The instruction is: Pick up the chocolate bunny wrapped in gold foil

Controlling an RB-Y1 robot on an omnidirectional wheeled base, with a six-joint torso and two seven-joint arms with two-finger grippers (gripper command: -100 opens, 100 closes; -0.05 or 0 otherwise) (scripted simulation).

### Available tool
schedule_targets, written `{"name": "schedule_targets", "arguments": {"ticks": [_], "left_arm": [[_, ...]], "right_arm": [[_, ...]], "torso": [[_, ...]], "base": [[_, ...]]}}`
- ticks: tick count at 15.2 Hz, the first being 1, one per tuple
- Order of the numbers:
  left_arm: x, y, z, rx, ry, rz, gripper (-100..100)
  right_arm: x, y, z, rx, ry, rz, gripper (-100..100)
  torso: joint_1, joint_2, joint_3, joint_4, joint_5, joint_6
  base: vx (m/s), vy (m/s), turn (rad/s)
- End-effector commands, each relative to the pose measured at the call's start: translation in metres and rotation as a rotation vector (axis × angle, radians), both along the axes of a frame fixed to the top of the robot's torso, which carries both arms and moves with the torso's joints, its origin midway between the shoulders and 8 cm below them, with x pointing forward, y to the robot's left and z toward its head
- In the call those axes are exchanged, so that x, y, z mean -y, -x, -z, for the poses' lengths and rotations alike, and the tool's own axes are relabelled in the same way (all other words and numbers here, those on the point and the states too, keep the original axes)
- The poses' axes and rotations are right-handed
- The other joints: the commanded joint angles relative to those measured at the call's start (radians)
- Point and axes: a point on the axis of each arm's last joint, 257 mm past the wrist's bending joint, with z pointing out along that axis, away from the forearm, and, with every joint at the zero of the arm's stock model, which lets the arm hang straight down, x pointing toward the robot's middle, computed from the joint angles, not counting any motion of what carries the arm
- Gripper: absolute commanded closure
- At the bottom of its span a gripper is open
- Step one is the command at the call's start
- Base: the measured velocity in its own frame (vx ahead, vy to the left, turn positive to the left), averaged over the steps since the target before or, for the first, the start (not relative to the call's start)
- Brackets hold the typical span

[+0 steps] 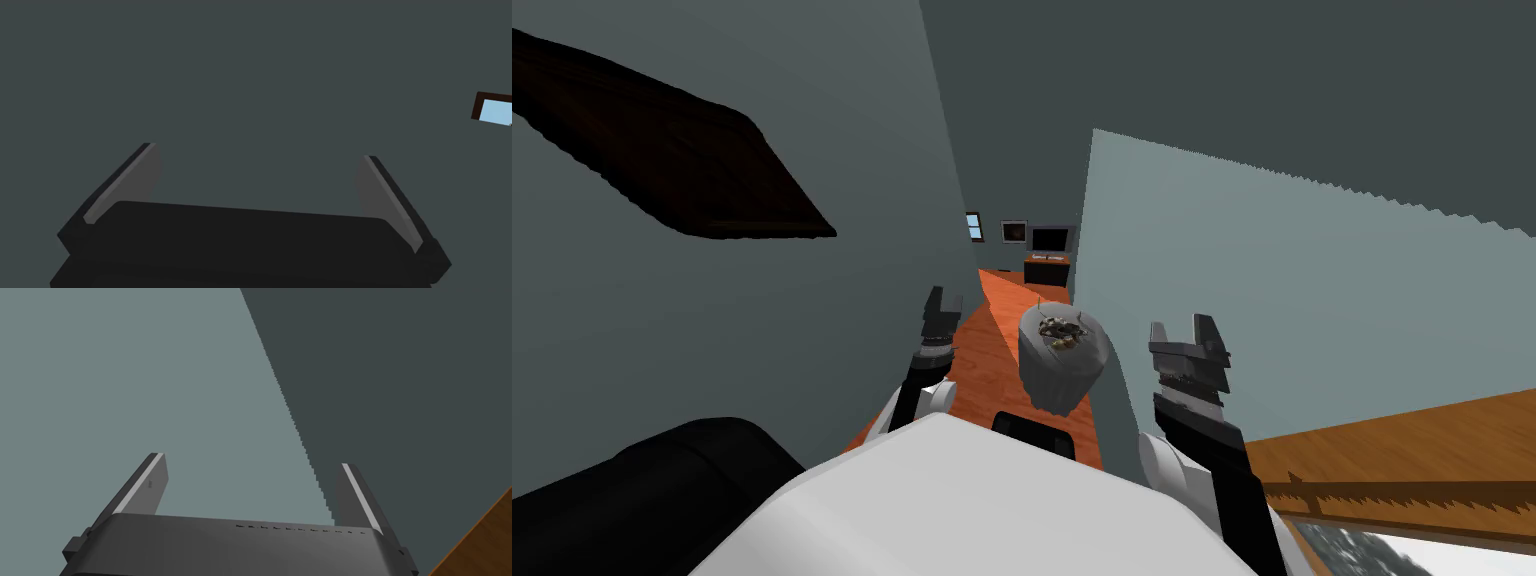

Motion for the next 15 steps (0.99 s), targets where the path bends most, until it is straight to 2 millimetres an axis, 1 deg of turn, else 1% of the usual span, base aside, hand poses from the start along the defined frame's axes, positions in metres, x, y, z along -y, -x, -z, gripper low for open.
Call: {"name": "schedule_targets", "arguments": {"ticks": [1, 2, 4, 5, 7, 8, 10, 11, 12, 13, 15], "left_arm": [[0.0, 0.0, 0.0, 0.0, 0.0, 0.0, 0], [0.0, 0.0, 0.0, 0.0, 0.0, 0.0, 0], [0.0, 0.0, 0.0, 0.0, 0.0, 0.0, 0], [0.0, 0.0, 0.0, 0.0, 0.0, 0.0, 0], [0.0, 0.0, 0.0, 0.0, 0.0, 0.0, 0], [0.0, 0.0, 0.0, 0.0, 0.0, 0.0, 0], [0.0, 0.0, 0.0, 0.0, 0.0, 0.0, 0], [0.0, 0.0, 0.0, 0.0, 0.0, 0.0, 0], [0.0, 0.0, 0.0, 0.0, 0.0, 0.0, 0], [0.0, 0.0, 0.0, 0.0, 0.0, 0.0, 0], [0.0, 0.0, 0.0, 0.0, 0.0, 0.0, 0]], "right_arm": [[-0.007, -0.004, 0.003, -0.017, 0.05, -0.02, -100], [-0.007, -0.004, 0.003, -0.017, 0.05, -0.02, -100], [-0.016, -0.012, 0.012, -0.045, 0.119, -0.04, -100], [-0.017, -0.012, 0.012, -0.047, 0.126, -0.043, -100], [-0.028, -0.021, 0.025, -0.081, 0.206, -0.06, -100], [-0.028, -0.021, 0.025, -0.081, 0.207, -0.061, -100], [-0.039, -0.03, 0.041, -0.117, 0.294, -0.073, -100], [-0.039, -0.03, 0.041, -0.117, 0.294, -0.073, -100], [-0.044, -0.035, 0.051, -0.136, 0.339, -0.078, -100], [-0.044, -0.035, 0.051, -0.136, 0.339, -0.078, -100], [-0.055, -0.045, 0.072, -0.174, 0.434, -0.085, -100]], "torso": [[0.0, 0.0, 0.0, 0.0, 0.0, 0.0], [0.0, 0.0, 0.0, 0.0, 0.0, 0.0], [0.0, 0.0, 0.0, 0.0, 0.0, 0.0], [0.0, 0.0, 0.0, 0.0, 0.0, 0.0], [0.0, 0.0, 0.0, 0.0, 0.0, 0.0], [0.0, 0.0, 0.0, 0.0, 0.0, 0.0], [0.0, 0.0, 0.0, 0.0, 0.0, 0.0], [0.0, 0.0, 0.0, 0.0, 0.0, 0.0], [0.0, 0.0, 0.0, 0.0, 0.0, 0.0], [0.0, 0.0, 0.0, 0.0, 0.0, 0.0], [0.0, 0.0, 0.0, 0.0, 0.0, -0.001]], "base": [[0.0, 0.001, 0.027], [0.0, 0.001, 0.04], [-0.001, 0.001, 0.063], [-0.001, 0.0, 0.063], [-0.001, 0.002, 0.093], [-0.001, 0.001, 0.082], [-0.001, 0.003, 0.116], [-0.002, 0.001, 0.094], [-0.002, 0.002, 0.099], [-0.001, 0.001, 0.08], [-0.002, 0.004, 0.138]]}}
